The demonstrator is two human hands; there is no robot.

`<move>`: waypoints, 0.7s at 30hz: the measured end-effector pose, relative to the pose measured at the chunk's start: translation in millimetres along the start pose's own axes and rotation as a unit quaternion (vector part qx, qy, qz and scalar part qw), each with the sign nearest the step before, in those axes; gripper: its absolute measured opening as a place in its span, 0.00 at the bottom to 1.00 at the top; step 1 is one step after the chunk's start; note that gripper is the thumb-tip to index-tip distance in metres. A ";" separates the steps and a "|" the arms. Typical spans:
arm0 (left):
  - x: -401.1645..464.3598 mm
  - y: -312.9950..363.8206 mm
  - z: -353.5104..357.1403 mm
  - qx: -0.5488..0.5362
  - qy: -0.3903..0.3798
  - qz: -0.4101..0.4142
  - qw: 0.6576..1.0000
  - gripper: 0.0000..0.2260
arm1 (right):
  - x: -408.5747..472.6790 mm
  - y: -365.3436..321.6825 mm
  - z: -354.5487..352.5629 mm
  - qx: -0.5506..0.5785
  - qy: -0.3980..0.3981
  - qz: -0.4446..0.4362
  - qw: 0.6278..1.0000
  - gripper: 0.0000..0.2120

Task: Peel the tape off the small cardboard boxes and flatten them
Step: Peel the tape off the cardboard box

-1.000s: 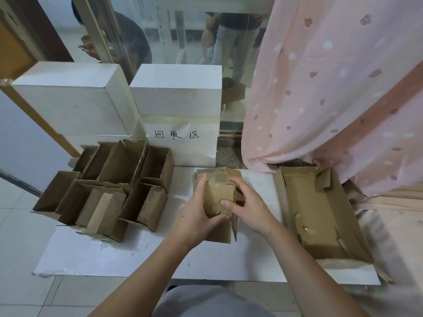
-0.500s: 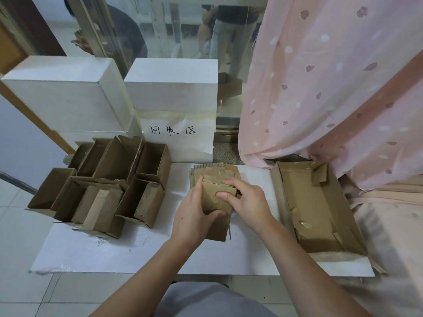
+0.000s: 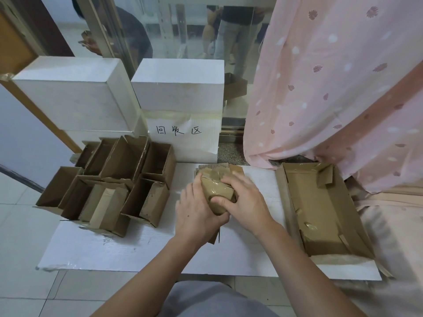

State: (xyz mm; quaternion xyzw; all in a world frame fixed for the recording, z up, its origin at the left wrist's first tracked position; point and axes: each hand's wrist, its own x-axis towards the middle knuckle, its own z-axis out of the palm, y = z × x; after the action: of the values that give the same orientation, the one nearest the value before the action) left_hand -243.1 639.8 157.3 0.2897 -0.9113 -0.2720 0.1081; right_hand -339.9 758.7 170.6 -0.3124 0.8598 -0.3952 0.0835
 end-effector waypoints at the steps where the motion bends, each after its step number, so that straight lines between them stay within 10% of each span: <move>1: 0.4 0.1 0.0 0.007 -0.004 0.006 1.000 0.50 | 1.9 -2.1 -0.8 -0.003 -0.005 -0.005 1.000 0.27; 21: 2.1 2.9 2.2 0.004 -0.014 0.019 1.000 0.51 | 5.1 -1.2 -6.3 0.064 -0.010 -0.044 0.997 0.19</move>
State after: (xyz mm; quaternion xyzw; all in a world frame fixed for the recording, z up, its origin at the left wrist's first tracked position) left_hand -247.0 641.5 157.2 0.2688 -0.9192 -0.2700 0.0994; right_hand -345.9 759.0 176.2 -0.3480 0.8174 -0.4493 0.0941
